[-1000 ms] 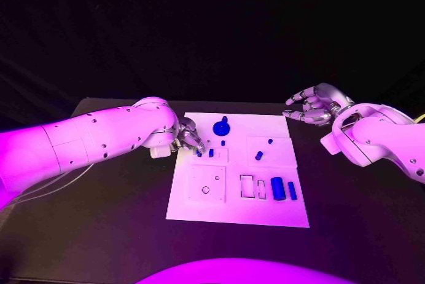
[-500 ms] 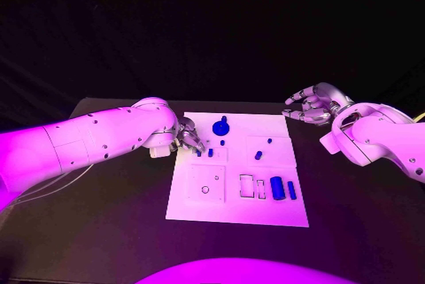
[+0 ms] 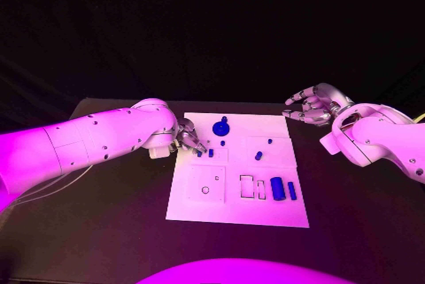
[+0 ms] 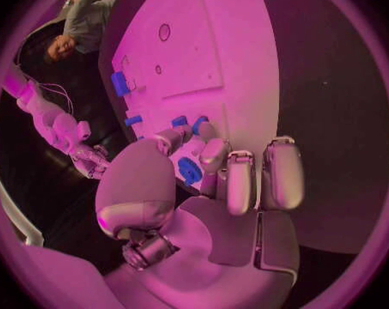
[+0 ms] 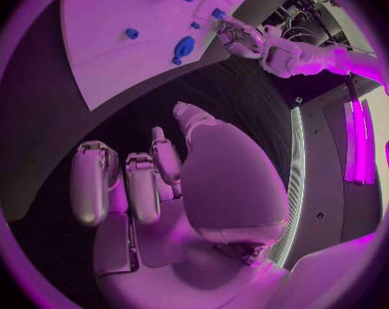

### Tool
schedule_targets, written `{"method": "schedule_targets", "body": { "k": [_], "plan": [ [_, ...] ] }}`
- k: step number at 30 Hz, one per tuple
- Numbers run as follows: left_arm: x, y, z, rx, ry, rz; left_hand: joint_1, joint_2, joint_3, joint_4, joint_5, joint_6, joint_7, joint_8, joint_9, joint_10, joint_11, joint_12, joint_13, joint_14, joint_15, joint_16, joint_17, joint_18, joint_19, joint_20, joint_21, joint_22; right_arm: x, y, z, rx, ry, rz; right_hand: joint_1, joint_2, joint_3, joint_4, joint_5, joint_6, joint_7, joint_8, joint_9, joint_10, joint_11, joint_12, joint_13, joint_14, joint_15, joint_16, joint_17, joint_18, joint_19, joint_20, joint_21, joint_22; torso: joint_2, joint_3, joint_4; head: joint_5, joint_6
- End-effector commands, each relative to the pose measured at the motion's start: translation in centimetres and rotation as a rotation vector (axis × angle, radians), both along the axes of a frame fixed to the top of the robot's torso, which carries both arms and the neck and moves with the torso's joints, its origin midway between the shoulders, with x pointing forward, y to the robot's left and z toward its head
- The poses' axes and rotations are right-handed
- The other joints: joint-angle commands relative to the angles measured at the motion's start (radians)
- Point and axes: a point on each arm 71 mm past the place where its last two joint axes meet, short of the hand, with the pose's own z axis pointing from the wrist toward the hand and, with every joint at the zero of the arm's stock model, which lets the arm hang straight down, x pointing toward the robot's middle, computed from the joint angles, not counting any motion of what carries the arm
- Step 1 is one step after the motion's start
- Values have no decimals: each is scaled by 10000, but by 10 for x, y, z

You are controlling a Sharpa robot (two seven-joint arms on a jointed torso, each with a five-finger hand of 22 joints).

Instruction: Assemble the parts on the task board

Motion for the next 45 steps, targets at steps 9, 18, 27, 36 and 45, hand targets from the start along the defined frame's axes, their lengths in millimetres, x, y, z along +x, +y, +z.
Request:
{"method": "schedule_targets", "body": {
  "k": [9,18,27,36,45],
  "plan": [
    [-1,4,3,-397,-324,400,390,-209,-1510,1315,-1679,-260,68,-340,316,-99,7,-249,-350,912,-64,19,2303,-150,-147,-53,-146,-103,0,1,-1,-15,-41,51,-79,-195,129,154,109,31,2,177,-61,-133,-4,-2,-50,803,-47,-88,1841,136,130,58,-93,1418,1,-6,-3,-4,34],
    [0,8,10,-1084,-535,893,268,-136,-1859,1396,-1857,-496,141,-340,396,-380,73,-476,-751,853,-19,-94,2110,-85,-334,-10,-333,-402,0,0,-1,-14,-38,48,-94,-200,135,159,105,24,3,177,-65,-141,-3,-12,-61,801,-47,-93,1834,142,119,58,-122,1402,6,-11,-3,-4,82],
    [1,0,27,-3330,-1666,668,1642,239,-2062,1312,-1622,-2065,836,-1202,-123,-3157,716,-2444,-3706,13,531,-1238,318,460,-2163,460,-2154,-3080,0,0,-1,56,-66,21,-99,-200,141,160,105,20,4,177,-67,-137,-3,-7,-57,801,-47,-94,1833,141,122,57,-120,1405,13,-11,4,-72,136],
    [-7,-26,44,-4471,-4812,-1974,4541,-481,318,218,-1680,-3185,1724,-2760,-2190,-5991,1692,-4617,-5428,-2913,1385,-3815,-3467,978,-4532,1216,-4797,-6052,0,-2,-1,103,-138,14,-95,-198,151,155,108,22,2,180,-67,-158,-4,-32,-82,795,-47,-105,1813,152,101,57,-170,1376,4,-15,8,-112,211],
    [-13,-41,28,-3488,-5989,-3976,4662,-895,586,-328,-1756,-2951,1734,-3269,-3416,-6138,1772,-5623,-6611,-3699,1471,-4349,-4810,1005,-4722,1296,-4818,-6005,0,0,-1,130,-177,71,-78,-209,194,140,120,23,0,190,-72,-348,-7,-264,-299,703,-52,-287,1494,239,-70,55,-577,1143,4,-17,2,-147,258]
  ]
}}
